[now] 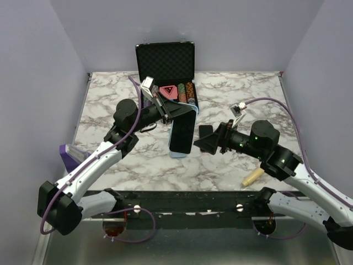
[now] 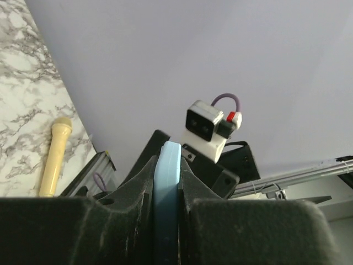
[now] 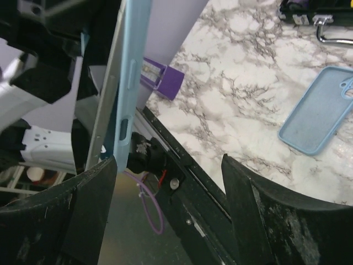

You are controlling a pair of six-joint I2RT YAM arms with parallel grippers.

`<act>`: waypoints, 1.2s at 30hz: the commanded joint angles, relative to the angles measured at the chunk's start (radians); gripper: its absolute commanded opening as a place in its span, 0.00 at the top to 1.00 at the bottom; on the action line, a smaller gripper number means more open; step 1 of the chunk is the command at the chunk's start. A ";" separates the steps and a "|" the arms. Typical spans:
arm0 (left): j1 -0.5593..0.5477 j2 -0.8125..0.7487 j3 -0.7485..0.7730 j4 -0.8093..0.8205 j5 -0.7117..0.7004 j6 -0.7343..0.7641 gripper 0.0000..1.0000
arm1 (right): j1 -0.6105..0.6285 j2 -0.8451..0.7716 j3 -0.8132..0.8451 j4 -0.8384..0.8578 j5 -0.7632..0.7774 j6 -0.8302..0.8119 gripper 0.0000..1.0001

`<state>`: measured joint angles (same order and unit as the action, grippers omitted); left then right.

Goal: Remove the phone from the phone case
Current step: Remove the phone case from the phone.

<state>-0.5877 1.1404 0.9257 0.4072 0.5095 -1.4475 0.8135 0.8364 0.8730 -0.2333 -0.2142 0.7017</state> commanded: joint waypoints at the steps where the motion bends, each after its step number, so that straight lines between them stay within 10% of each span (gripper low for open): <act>1: 0.026 -0.054 0.027 -0.065 0.027 0.027 1.00 | -0.020 -0.039 0.041 -0.006 -0.014 0.090 0.18; 10: 0.029 -0.048 0.022 -0.039 0.035 0.010 1.00 | -0.020 0.026 0.012 0.270 -0.203 0.251 0.51; 36: 0.023 -0.051 -0.002 -0.067 -0.029 0.059 1.00 | -0.020 0.147 -0.144 0.703 -0.304 0.512 0.68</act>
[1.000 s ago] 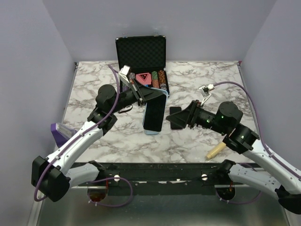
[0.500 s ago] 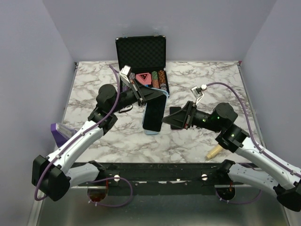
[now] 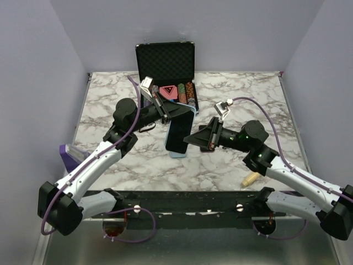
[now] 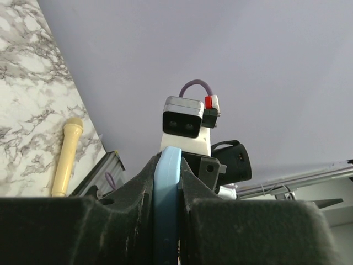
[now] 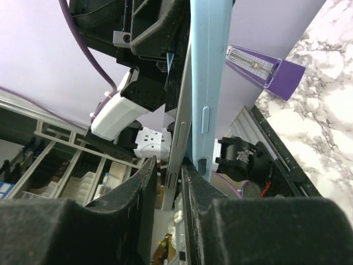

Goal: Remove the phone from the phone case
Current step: Remove the phone case from the phone.

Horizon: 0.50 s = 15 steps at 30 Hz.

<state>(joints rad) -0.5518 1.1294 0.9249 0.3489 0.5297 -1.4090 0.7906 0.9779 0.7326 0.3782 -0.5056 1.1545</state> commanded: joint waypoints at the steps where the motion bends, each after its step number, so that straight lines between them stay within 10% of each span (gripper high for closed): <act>1: -0.017 -0.043 -0.001 -0.016 -0.054 0.027 1.00 | 0.002 0.011 0.004 0.074 0.002 0.054 0.64; 8: -0.045 -0.049 -0.024 -0.011 -0.056 0.018 1.00 | 0.002 0.114 0.044 0.107 0.047 0.039 0.60; 12: -0.033 -0.077 -0.070 -0.019 -0.045 0.030 1.00 | -0.001 0.111 0.022 0.080 0.045 -0.010 0.99; 15: -0.016 -0.085 -0.075 -0.066 -0.017 0.058 1.00 | -0.001 0.090 -0.005 0.065 0.001 -0.050 0.99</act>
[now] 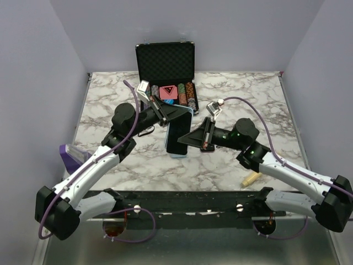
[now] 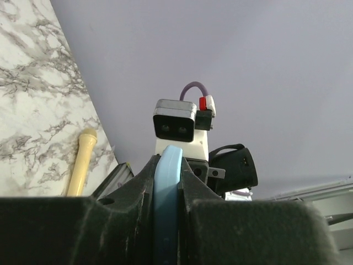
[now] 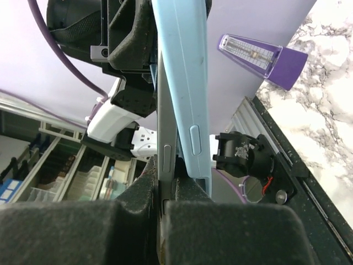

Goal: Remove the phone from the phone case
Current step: Remove the phone case from the phone, then place the phone case at the center of the board.

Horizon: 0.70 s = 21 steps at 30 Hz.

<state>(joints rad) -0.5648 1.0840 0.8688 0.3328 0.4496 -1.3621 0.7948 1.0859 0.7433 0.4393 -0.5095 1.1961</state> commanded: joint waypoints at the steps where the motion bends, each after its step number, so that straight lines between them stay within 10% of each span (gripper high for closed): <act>1: 0.011 -0.044 -0.031 -0.057 0.067 0.012 1.00 | -0.005 -0.029 -0.028 -0.008 -0.020 -0.110 0.99; 21: 0.164 0.002 0.015 -0.273 -0.005 0.291 1.00 | -0.005 -0.245 -0.292 -0.067 -0.130 -0.082 0.99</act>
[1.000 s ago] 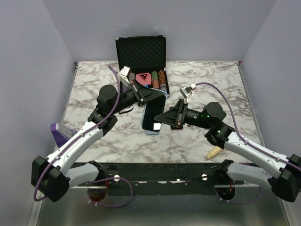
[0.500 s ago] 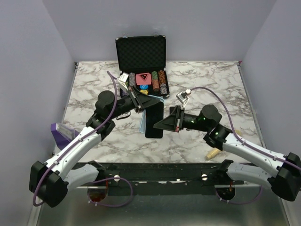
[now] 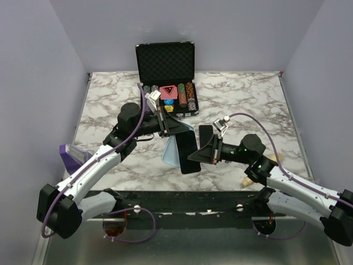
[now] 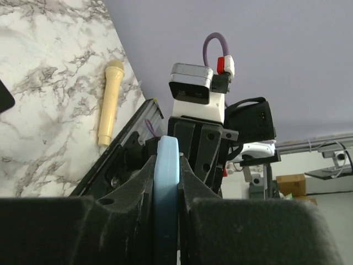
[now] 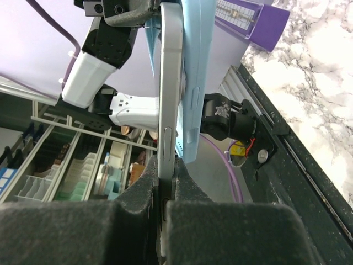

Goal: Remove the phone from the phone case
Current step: Place the phone case at the center of the board, then place the phone at the center of the board.

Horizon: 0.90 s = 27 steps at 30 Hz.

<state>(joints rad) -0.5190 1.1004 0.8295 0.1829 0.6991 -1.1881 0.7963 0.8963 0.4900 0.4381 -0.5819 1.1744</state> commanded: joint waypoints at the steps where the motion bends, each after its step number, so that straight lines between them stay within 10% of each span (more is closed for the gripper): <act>1: 0.120 -0.013 0.051 -0.112 -0.251 0.111 1.00 | -0.006 -0.050 -0.041 -0.052 -0.067 -0.055 0.99; 15: 0.151 -0.100 0.183 -0.295 -0.412 0.240 1.00 | -0.008 -0.053 -0.007 -0.143 -0.015 -0.113 0.99; 27: 0.032 -0.250 -0.087 -0.436 -0.394 0.204 1.00 | -0.006 -0.161 0.337 -0.970 0.683 -0.443 0.99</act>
<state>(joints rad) -0.3813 0.8955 0.9054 -0.1814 0.3035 -0.9279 0.7914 0.7853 0.7479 -0.3153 -0.1566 0.8364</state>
